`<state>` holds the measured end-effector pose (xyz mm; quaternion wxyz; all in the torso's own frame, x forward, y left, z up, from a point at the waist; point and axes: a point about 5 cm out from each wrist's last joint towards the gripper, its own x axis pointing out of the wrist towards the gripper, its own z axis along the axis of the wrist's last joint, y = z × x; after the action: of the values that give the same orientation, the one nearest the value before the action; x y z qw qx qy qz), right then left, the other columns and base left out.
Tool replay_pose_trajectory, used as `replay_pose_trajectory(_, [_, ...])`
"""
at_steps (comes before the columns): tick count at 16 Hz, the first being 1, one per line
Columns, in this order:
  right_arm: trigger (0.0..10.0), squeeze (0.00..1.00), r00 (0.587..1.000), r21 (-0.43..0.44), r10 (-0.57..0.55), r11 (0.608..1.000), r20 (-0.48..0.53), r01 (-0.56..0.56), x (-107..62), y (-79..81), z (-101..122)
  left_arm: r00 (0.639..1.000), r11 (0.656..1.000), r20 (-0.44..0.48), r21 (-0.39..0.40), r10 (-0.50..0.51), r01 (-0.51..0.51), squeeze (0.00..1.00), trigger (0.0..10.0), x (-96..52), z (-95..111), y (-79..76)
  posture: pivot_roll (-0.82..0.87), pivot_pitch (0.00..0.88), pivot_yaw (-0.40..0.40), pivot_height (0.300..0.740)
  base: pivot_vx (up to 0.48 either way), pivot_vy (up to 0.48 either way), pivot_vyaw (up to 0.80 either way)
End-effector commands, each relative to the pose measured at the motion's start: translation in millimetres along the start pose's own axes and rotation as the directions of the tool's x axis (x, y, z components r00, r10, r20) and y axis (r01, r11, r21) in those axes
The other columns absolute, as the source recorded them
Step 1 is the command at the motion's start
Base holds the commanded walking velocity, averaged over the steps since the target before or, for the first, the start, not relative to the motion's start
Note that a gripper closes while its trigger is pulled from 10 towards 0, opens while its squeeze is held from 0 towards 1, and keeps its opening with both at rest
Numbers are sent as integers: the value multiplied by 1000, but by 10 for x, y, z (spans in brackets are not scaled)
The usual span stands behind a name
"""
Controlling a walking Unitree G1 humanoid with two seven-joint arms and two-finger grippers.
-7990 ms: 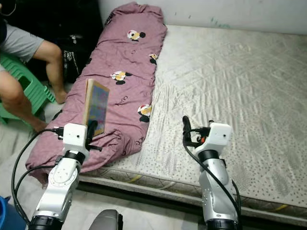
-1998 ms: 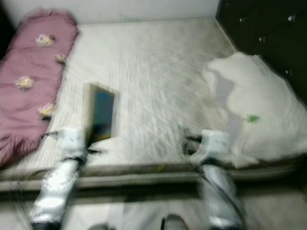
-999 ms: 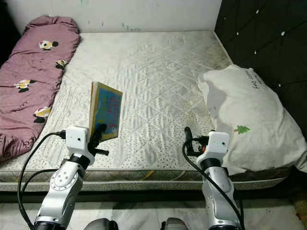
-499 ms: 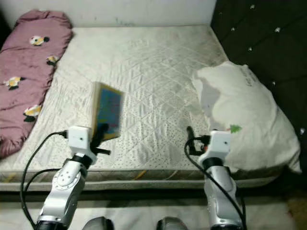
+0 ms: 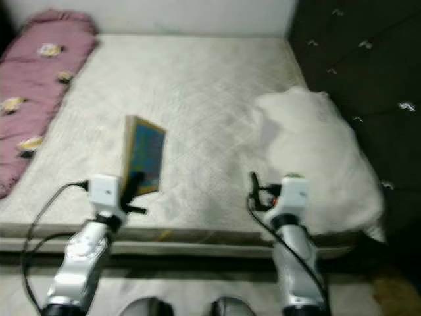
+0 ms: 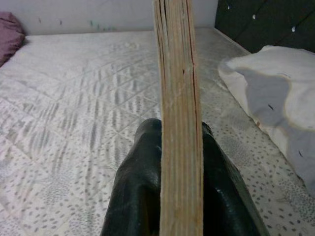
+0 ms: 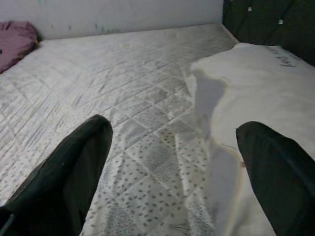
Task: Clean up the room
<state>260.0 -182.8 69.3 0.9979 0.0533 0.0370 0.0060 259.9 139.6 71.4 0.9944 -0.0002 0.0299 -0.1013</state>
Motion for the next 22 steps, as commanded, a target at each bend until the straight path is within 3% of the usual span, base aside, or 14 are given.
replay_pose_trajectory(1, [10000, 0, 1000, -12, -14, 1000, -3, 14, -16, -65, 2, 999, 1000, 45, -2, -6, 7, 0, 10000, 32, 97, -30, -54, 72, 26, 740, 0, -281, 0])
replay_pose_trajectory(14, [10000, 0, 1000, -14, -20, 1000, -3, 20, -15, -85, 2, 995, 998, 79, -14, -66, 68, 0, 10000, 27, 132, -86, -59, 71, 25, 740, 0, -45, 0])
replay_pose_trajectory(22, [10000, 0, 1000, -10, -26, 1000, -9, 26, -16, -85, -12, 994, 997, 78, -15, -73, 75, 0, 10000, 26, 132, -80, -58, 72, 27, 740, 247, 0, -58])
